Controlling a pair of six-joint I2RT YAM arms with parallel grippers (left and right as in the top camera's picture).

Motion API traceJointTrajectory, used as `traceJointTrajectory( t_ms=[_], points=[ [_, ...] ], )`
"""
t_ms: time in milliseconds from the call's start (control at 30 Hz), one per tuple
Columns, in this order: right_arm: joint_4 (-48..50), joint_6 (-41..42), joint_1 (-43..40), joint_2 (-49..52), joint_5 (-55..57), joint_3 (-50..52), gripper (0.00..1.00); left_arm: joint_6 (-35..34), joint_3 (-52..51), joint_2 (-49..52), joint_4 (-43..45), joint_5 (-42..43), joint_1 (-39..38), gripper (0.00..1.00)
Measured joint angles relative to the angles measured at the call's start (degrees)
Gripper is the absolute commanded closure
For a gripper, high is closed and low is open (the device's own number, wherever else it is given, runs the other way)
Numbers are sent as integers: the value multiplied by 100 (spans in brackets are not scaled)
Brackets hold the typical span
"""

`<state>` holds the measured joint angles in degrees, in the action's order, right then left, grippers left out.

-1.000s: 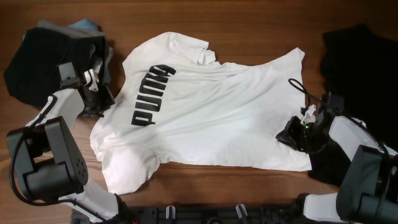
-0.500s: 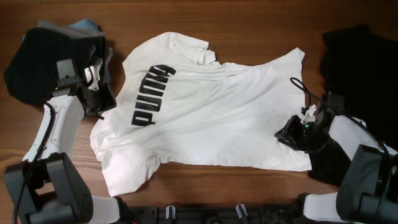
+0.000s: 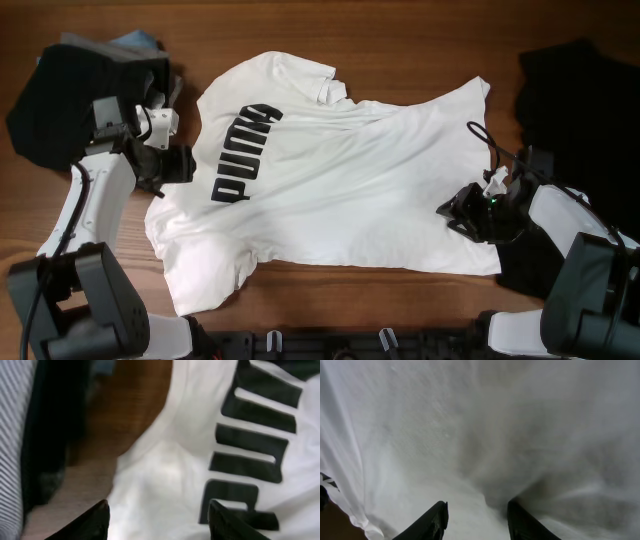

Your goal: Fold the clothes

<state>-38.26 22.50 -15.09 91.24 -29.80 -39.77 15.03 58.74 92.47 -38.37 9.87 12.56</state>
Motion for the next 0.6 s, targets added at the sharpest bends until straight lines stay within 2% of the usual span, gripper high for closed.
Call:
traceJointTrajectory(
  t_ms=[233,300,400,433,467,600],
  points=[
    [13,-4,0,0,-4,-2,55,295,-20,798,632,-256,15,35],
    [13,-7,0,0,-4,-2,55,297,-28,892,874,-258,15,39],
    [17,-7,0,0,-7,-2,55,326,-28,1040,942,-260,15,73],
    [20,-7,0,0,-7,-2,55,313,-28,1086,837,-256,15,91],
    [24,-7,0,0,-9,-2,55,356,-28,1132,680,-278,15,96],
    [28,-7,0,0,-15,0,55,374,-28,1147,492,-323,15,96]
  ],
)
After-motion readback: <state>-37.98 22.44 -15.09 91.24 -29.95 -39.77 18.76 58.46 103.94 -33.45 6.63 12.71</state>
